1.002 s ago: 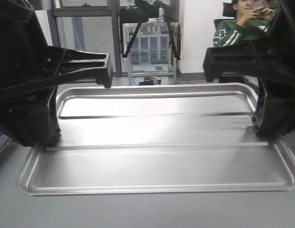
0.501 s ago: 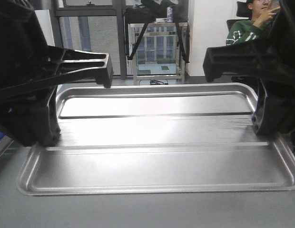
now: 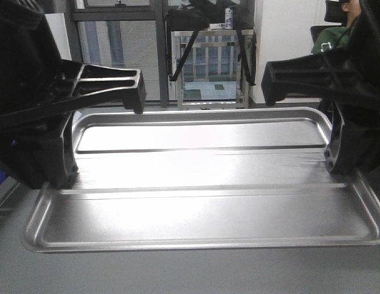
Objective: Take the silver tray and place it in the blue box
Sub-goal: 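Hold the tray level in both grippers while the base drives to the crate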
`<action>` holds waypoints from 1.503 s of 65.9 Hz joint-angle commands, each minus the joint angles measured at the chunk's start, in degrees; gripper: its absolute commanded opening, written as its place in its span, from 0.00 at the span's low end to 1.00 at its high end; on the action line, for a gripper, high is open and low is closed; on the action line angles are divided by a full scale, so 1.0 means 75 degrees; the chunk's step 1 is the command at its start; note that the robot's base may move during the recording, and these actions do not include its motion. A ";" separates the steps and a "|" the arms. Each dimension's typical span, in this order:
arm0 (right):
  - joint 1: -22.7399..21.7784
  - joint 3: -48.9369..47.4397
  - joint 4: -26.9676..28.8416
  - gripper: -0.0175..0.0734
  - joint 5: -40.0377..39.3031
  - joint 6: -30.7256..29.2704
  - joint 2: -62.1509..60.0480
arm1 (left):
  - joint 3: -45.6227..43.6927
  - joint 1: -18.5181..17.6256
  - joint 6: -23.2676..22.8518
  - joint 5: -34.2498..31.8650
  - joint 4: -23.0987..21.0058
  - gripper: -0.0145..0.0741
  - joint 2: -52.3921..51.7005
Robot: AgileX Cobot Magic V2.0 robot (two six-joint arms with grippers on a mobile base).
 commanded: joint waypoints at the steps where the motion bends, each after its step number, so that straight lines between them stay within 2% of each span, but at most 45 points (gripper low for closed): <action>1: 0.0040 -0.0217 -0.0307 0.26 -0.0453 -0.0013 -0.0209 | -0.0210 -0.0074 0.0069 -0.0334 0.0092 0.05 -0.0230; 99: 0.0040 -0.0217 -0.0307 0.26 -0.0211 -0.0013 -0.0209 | -0.0210 -0.0074 0.0069 -0.0334 0.0092 0.05 -0.0230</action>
